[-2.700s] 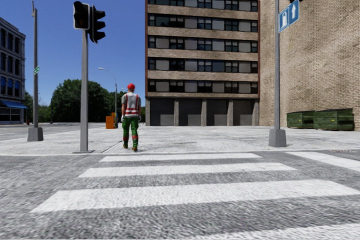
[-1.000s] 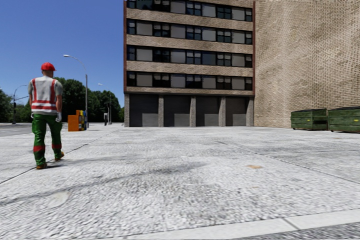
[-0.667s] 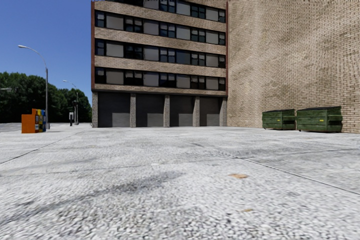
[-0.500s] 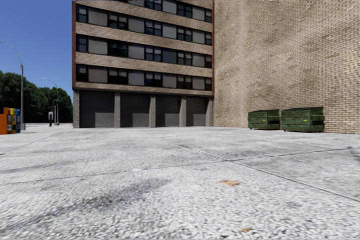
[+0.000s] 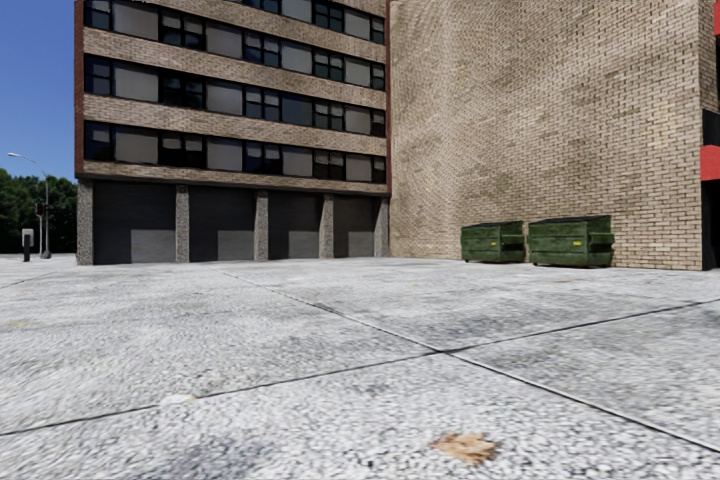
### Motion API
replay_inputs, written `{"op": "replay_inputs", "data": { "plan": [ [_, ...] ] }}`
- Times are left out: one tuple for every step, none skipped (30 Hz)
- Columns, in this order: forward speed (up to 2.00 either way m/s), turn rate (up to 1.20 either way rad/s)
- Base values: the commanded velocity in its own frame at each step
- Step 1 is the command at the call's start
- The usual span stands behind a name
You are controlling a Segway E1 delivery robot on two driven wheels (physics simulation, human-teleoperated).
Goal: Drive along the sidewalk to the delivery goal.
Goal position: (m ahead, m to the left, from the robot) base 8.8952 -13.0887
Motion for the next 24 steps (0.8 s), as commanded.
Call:
{"op": "replay_inputs", "data": {
  "plan": [
    [2.00, -0.52],
    [2.00, -0.52],
    [2.00, -0.52],
    [2.00, -0.52],
    [2.00, -0.52],
    [2.00, -0.52],
    [2.00, -0.52],
    [2.00, -0.52],
    [2.00, -0.52],
    [2.00, -0.52],
    [2.00, -0.52],
    [2.00, -0.52],
    [2.00, -0.52],
    [2.00, -0.52],
    [2.00, -0.52],
    [2.00, -0.54],
    [2.00, -0.58],
    [2.00, -0.60],
    [2.00, -0.60],
    [2.00, -0.61],
    [2.00, -0.61],
    [2.00, -0.61],
    [2.00, -0.61],
    [2.00, -0.61]
  ]
}}
